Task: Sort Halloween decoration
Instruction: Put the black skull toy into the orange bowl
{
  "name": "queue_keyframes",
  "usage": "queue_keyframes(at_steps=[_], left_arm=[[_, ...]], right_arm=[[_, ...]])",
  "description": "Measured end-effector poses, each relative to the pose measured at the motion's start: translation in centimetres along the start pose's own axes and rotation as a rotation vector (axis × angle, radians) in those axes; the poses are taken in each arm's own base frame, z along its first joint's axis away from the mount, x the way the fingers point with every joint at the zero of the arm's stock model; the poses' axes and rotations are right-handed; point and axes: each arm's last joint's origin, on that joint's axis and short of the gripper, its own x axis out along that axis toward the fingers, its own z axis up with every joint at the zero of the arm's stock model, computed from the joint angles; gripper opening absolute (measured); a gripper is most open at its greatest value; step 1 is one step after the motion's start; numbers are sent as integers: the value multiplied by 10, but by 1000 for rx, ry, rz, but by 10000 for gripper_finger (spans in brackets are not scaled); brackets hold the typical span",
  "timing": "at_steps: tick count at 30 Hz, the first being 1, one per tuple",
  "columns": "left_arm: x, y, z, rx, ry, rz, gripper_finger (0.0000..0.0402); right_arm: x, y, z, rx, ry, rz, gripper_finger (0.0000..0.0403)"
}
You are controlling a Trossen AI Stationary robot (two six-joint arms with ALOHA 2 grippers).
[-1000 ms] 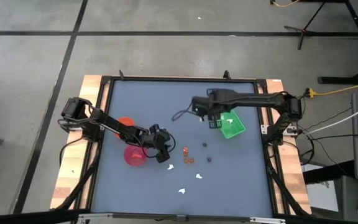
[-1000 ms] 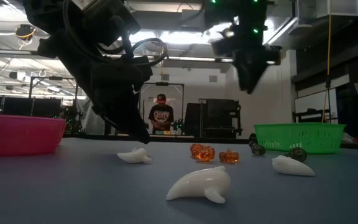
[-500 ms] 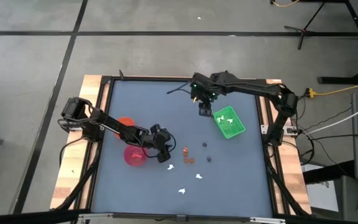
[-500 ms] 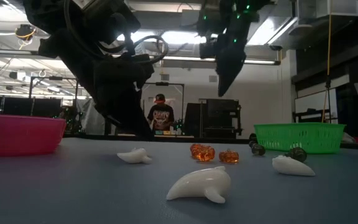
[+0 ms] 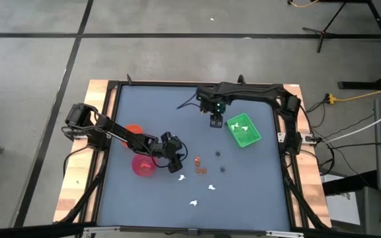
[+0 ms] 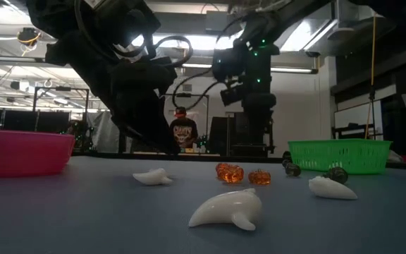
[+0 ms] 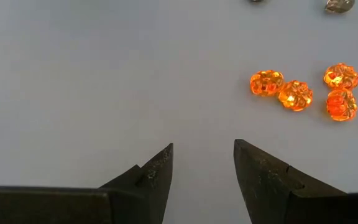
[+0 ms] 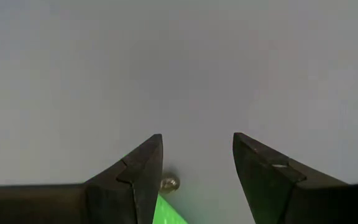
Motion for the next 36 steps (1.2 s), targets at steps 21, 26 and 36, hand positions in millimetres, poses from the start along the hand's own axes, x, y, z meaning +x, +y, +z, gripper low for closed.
queue_keyframes(at_steps=[21,26,36], left_arm=[[0,0,0,1,1,1,155],[0,0,0,1,1,1,155],[0,0,0,1,1,1,155]], right_arm=[[46,2,-7,48,268,18,195],[46,3,-7,46,277,20,195],[60,7,-21,56,347,35,195]])
